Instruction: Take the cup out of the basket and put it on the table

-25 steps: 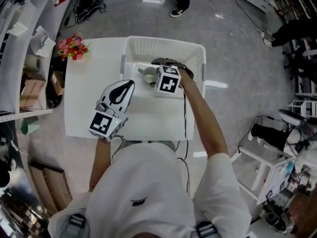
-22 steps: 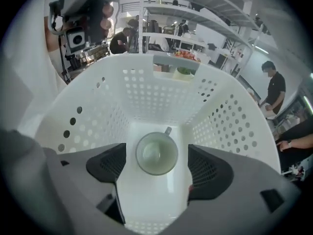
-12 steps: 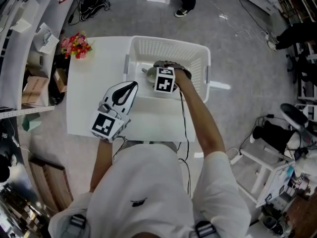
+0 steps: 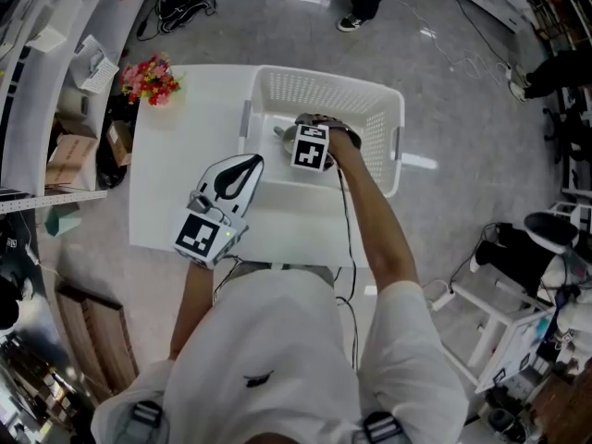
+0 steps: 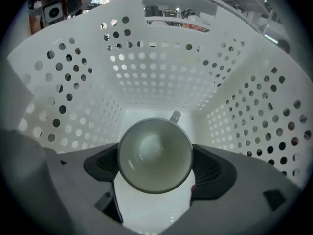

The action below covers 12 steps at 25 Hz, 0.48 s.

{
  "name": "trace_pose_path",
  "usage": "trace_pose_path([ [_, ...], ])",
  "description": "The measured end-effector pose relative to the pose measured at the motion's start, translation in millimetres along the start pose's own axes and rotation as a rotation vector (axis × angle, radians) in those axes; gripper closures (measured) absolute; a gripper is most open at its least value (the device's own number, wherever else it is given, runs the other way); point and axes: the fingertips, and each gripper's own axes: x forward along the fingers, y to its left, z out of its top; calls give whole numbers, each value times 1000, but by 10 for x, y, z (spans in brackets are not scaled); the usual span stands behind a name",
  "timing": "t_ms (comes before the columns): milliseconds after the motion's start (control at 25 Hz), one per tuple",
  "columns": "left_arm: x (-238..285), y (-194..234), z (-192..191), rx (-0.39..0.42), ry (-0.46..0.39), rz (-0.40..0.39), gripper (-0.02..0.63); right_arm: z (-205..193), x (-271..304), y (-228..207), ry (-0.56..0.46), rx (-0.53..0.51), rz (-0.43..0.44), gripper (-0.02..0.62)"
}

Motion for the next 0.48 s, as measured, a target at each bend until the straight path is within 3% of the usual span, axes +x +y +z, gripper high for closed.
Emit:
trace_pose_path([
  [480,15,27,-49,-9,9,-1,594,-3,40,-13,31,-17,-4,173],
])
